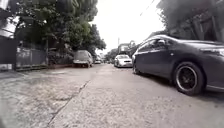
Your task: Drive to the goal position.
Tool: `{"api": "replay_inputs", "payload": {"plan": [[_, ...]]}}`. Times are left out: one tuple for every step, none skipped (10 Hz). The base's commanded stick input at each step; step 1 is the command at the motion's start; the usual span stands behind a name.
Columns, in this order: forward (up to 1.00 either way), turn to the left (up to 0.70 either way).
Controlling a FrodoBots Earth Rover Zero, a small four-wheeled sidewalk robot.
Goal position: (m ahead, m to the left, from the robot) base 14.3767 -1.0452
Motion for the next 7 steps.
{"api": "replay_inputs", "payload": {"plan": [[0.7,0.0],[0.72,0.0],[0.85,0.0],[0.85,0.0],[0.85,0.0],[0.85,0.0],[0.85,0.0]]}}
